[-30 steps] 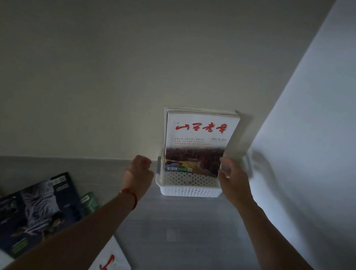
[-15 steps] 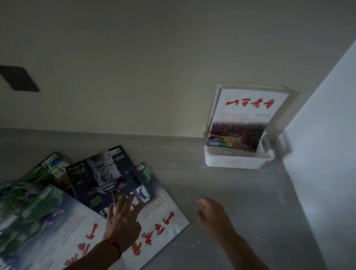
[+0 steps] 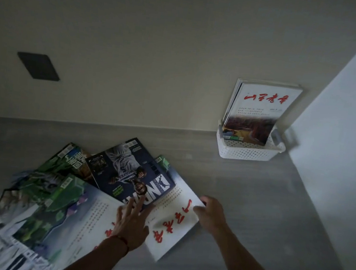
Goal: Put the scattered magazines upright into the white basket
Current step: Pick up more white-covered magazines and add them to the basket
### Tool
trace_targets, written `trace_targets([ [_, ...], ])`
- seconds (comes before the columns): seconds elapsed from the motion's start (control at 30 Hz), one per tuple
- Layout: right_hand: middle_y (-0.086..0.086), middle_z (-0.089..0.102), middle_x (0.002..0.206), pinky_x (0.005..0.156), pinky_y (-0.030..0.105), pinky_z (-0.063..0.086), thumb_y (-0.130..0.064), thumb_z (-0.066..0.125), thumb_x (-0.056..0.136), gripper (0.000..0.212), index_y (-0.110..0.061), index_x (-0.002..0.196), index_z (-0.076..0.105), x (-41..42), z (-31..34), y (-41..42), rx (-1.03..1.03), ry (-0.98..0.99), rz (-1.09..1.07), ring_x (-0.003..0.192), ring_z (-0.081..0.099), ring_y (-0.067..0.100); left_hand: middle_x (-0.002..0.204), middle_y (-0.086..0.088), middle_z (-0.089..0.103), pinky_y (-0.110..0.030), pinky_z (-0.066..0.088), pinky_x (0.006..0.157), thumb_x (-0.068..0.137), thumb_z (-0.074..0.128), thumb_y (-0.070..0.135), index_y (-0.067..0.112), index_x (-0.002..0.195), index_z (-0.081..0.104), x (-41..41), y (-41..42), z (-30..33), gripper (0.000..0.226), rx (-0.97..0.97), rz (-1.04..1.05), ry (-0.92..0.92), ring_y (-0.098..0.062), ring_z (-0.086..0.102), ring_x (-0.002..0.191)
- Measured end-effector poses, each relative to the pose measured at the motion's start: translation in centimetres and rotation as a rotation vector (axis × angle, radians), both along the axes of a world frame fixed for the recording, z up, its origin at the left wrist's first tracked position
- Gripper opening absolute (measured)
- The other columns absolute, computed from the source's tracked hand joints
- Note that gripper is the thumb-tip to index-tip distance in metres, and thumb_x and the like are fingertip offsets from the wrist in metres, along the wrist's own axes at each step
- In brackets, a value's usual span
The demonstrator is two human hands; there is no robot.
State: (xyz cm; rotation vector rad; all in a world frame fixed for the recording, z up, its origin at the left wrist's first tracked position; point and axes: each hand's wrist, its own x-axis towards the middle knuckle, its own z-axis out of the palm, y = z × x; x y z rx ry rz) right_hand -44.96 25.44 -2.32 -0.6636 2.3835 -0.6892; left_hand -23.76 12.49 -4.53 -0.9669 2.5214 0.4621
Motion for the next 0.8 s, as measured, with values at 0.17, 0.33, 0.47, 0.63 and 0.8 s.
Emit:
trace_targets([
  [0.17, 0.008, 0.074, 0.095, 0.062, 0.016, 0.043, -0.015, 0.058, 0.089, 0.015, -0.014, 0.101, 0.066, -2.4, 2.0, 2.4, -0.15, 0.13, -0.105, 0.078, 0.069, 0.019, 0.167, -0.003, -0.007, -0.062, 0.014, 0.119, 0.089, 0.05, 0.026, 0.039, 0.154, 0.013, -0.5, -0.8, 0.3, 0.076, 0.048, -0.015, -0.037, -0.036, -0.003, 0.153],
  [0.33, -0.008, 0.076, 0.077, 0.058, 0.028, 0.06, -0.024, 0.066, 0.093, 0.009, -0.021, 0.098, 0.073, -7.2, 8.0, 5.6, -0.348, 0.133, 0.112, 0.067, 0.073, 0.005, 0.146, -0.014, 0.042, -0.049, 0.04, 0.108, 0.088, 0.057, 0.024, 0.018, 0.14, 0.04, -5.4, -1.4, 4.3, 0.055, 0.086, 0.112, 0.273, -0.031, 0.038, 0.133],
  [0.47, -0.019, 0.075, 0.076, 0.057, 0.023, 0.058, -0.037, 0.067, 0.09, 0.008, -0.035, 0.088, 0.074, -9.7, 13.4, 5.4, -0.429, 0.225, 0.213, 0.063, 0.072, 0.0, 0.16, -0.014, 0.025, -0.052, 0.02, 0.123, 0.087, 0.065, 0.027, 0.019, 0.155, 0.02, -13.3, -0.5, 10.1, 0.082, -0.055, -0.105, 0.759, -0.032, 0.019, 0.15],
  [0.63, -0.024, 0.072, 0.074, 0.047, 0.011, 0.045, -0.05, 0.068, 0.084, 0.006, -0.046, 0.079, 0.069, -11.7, 17.9, 4.8, -0.587, 0.322, 0.224, 0.057, 0.067, -0.002, 0.132, -0.006, 0.064, -0.051, 0.042, 0.105, 0.095, 0.057, 0.031, 0.027, 0.132, 0.056, -19.8, -0.5, 14.8, 0.037, 0.095, -0.213, 0.834, -0.028, 0.058, 0.123],
  [0.8, -0.027, 0.073, 0.082, 0.056, 0.008, 0.051, -0.062, 0.062, 0.084, 0.029, -0.036, 0.091, 0.072, -15.2, 18.1, 7.6, -0.686, 0.333, -0.014, 0.068, 0.07, -0.006, 0.091, -0.011, 0.067, -0.049, 0.055, 0.076, 0.091, 0.054, 0.016, 0.012, 0.099, 0.063, -22.5, 0.1, 16.5, 0.013, 0.273, -0.101, 0.949, -0.03, 0.065, 0.085],
])
